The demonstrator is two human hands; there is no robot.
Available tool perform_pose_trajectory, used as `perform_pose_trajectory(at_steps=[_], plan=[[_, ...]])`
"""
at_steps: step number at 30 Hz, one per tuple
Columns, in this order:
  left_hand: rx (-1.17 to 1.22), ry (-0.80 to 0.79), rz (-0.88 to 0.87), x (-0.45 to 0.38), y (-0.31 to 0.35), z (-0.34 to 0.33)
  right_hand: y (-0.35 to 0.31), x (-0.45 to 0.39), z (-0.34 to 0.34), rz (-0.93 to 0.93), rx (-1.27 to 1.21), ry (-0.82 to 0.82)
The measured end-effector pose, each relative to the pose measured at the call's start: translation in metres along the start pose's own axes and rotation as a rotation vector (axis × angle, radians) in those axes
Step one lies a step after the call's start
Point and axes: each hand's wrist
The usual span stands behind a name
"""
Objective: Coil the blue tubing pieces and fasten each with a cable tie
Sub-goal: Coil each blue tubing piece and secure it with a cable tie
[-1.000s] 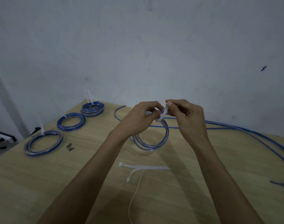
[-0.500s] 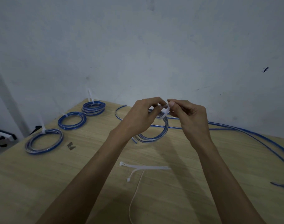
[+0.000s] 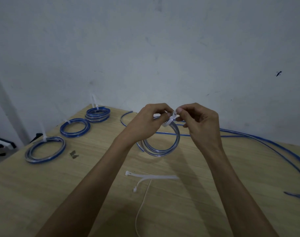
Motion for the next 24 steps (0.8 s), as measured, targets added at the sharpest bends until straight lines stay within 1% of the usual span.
perform_pose_trajectory(at_steps=[3, 6, 8, 10, 12, 15, 17, 19, 22, 24], plan=[[-0.019, 0.001, 0.005, -0.001, -0.004, 0.000, 0.003, -0.001, 0.003, -0.022, 0.009, -0.029], [-0.029, -0.041, -0.002, -0.001, -0.005, -0.002, 0.004, -0.002, 0.006, 0.007, 0.094, -0.082], [-0.018, -0.055, 0.013, 0.000, -0.002, -0.005, 0.004, -0.003, 0.008, -0.002, 0.049, -0.067], [0.013, -0.026, 0.054, 0.000, 0.000, -0.007, 0.005, -0.002, 0.006, -0.028, 0.018, -0.045], [0.123, 0.027, 0.111, -0.001, -0.002, -0.008, 0.008, 0.001, 0.001, -0.034, 0.092, -0.015], [0.354, 0.143, 0.207, -0.002, -0.003, -0.005, 0.003, 0.004, -0.004, 0.043, 0.254, -0.038], [0.451, 0.232, 0.267, -0.003, -0.003, 0.000, -0.003, 0.005, -0.006, 0.082, 0.293, -0.113], [0.505, 0.290, 0.311, -0.004, -0.003, 0.003, -0.008, 0.006, -0.010, 0.109, 0.316, -0.259], [0.520, 0.323, 0.354, -0.006, -0.006, 0.005, -0.008, 0.012, -0.020, 0.158, 0.485, -0.518], [0.533, 0.324, 0.381, -0.006, -0.007, 0.004, -0.008, 0.014, -0.028, 0.180, 0.568, -0.594]])
Point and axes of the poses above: each hand's wrist, its own x-axis away from the middle knuckle, its own z-axis out of the back of the hand, y = z × x, and after that the axes turned 11 degrees about z, right-handed
